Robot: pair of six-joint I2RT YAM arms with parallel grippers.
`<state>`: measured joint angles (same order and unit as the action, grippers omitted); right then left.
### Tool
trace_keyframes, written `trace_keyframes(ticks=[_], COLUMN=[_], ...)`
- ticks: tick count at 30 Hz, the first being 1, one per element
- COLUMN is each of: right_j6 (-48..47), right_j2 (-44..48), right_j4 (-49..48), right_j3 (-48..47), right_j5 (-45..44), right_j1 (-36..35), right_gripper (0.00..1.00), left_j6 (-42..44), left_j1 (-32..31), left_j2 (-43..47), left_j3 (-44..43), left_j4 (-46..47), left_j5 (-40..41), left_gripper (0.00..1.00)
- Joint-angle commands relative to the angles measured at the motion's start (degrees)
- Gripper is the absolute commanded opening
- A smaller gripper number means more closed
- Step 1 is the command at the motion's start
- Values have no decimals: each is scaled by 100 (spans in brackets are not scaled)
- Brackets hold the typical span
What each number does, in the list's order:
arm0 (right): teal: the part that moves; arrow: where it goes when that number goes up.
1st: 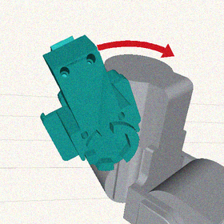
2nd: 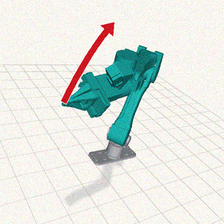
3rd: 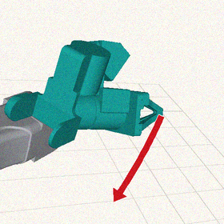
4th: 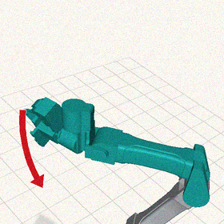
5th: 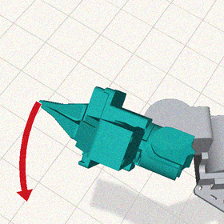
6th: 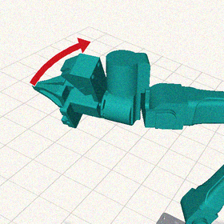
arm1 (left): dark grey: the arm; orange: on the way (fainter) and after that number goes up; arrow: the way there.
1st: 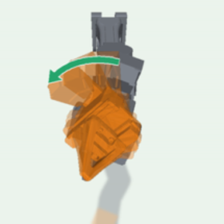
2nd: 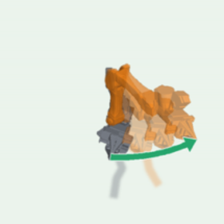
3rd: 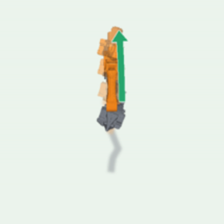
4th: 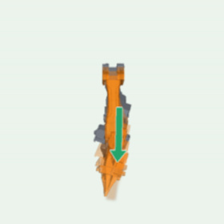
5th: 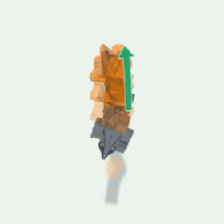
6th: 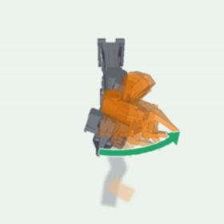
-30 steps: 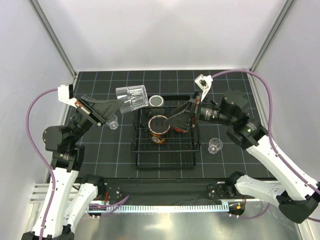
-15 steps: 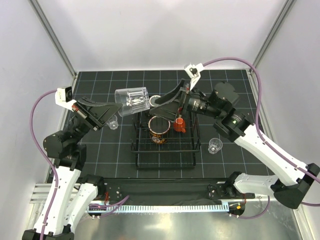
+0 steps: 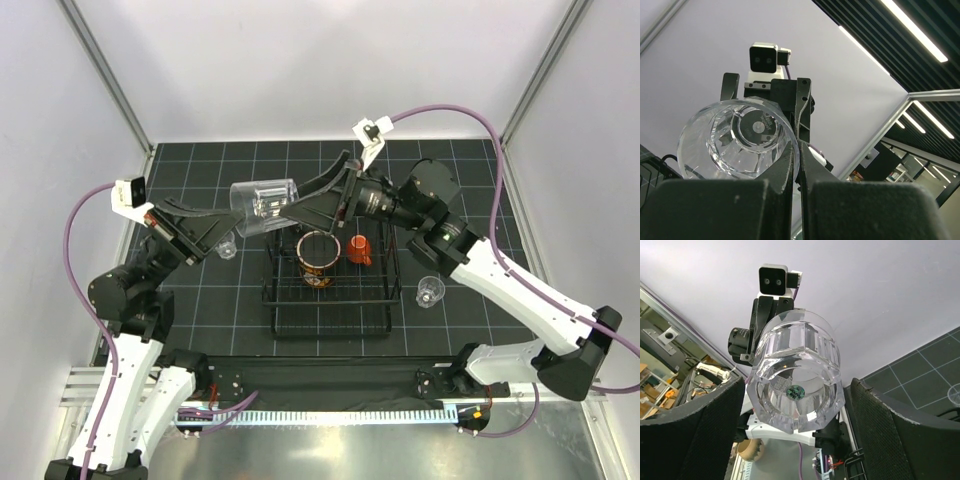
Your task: Load the cups into the dish rack
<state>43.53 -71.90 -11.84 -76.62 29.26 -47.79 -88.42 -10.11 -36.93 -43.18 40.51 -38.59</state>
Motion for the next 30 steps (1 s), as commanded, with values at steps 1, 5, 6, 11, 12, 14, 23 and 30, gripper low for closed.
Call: trace_keyframes(ticks=[1, 5, 6, 11, 12, 14, 23, 30], right_j6=[77, 77, 86, 103, 129, 95, -1090, -2092], right_j2=[-96, -193, -193, -281, -298, -333, -281, -632], right_j4=[-407, -407, -407, -416, -416, -346, 1973, 4028], right_j3=[-257, -336, -327, -345, -354, -389, -1144, -2540], right_j5=[-139, -192, -227, -298, -298, -350, -2036, -3584], right_j1=[-151, -257, -266, -327, -327, -336, -292, 190], right_gripper=[85, 77, 75, 42, 34, 4, 4, 4], left_j6=[-79, -96, -96, -158, -158, -44, 3302, 3972], left_j1=[-17, -26, -26, -26, -26, -18, -26, -26], left_j2=[72, 107, 98, 142, 159, 177, 854, 740], left_j3=[37, 99, 108, 213, 222, 249, -1235, -1536], left_j4=[387, 387, 387, 379, 352, 212, -4918, -6626], left_j5=[115, 150, 150, 194, 220, 246, 1186, 2022], left_gripper=[0, 0, 1, 0, 0, 3, 86, 87])
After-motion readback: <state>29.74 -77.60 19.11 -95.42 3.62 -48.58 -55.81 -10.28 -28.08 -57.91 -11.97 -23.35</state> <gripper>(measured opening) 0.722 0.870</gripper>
